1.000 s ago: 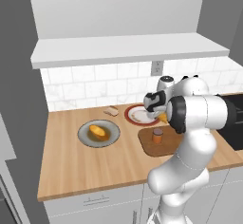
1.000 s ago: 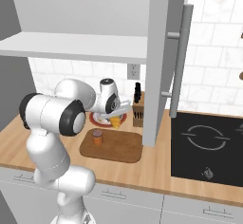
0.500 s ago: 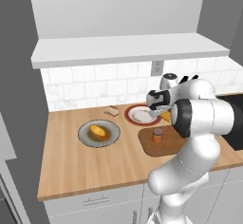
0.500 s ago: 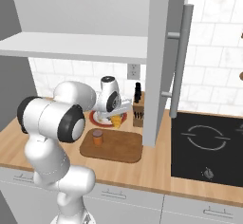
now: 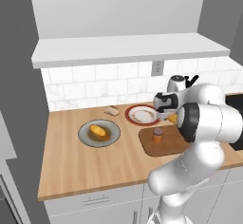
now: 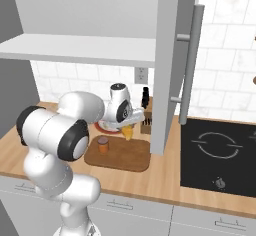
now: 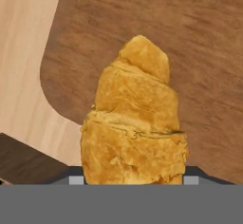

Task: From the different types of pastries on the counter, select a croissant and place it on the cutting board. Then retrieve a jar of jam from the cabinet and place it alongside the croissant on the cutting board.

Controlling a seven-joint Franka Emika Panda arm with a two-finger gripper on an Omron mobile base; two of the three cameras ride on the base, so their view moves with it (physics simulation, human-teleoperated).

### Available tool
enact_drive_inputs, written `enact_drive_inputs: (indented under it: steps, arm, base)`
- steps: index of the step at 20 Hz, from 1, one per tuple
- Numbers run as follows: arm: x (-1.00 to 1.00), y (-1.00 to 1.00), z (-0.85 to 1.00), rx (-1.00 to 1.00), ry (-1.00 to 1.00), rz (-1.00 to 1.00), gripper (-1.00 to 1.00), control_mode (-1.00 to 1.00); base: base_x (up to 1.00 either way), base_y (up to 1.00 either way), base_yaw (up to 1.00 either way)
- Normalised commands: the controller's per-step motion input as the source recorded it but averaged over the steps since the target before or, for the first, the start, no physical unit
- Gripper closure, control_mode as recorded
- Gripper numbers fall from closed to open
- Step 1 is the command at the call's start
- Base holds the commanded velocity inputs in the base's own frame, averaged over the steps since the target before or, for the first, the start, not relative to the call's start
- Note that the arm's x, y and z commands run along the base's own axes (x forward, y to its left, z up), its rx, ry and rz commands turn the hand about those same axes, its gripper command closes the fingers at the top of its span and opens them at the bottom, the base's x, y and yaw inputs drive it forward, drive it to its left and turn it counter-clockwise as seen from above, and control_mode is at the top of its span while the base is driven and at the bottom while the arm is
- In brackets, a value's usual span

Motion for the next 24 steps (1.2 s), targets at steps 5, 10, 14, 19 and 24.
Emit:
enact_drive_inputs:
  steps: [5, 10, 14, 19, 24]
  arm:
    - [-0.35, -0.44, 0.00, 0.01, 0.00, -0.21, 1.00, -1.00]
    - [-0.43, -0.08, 0.01, 0.07, 0.00, -0.22, 1.00, -1.00]
    - [-0.57, -0.02, 0.03, 0.06, 0.00, -0.17, 1.00, -1.00]
    - [-0.37, -0.07, 0.00, 0.03, 0.00, -0.13, 1.00, -1.00]
    - [-0.04, 0.00, -0.11, 0.01, 0.00, -0.07, 1.00, -1.00]
  base:
    - [0.00, 0.00, 0.00]
    - [0.00, 0.00, 0.00]
    - [0.00, 0.00, 0.00]
    - [0.00, 0.00, 0.00]
    - [0.00, 0.00, 0.00]
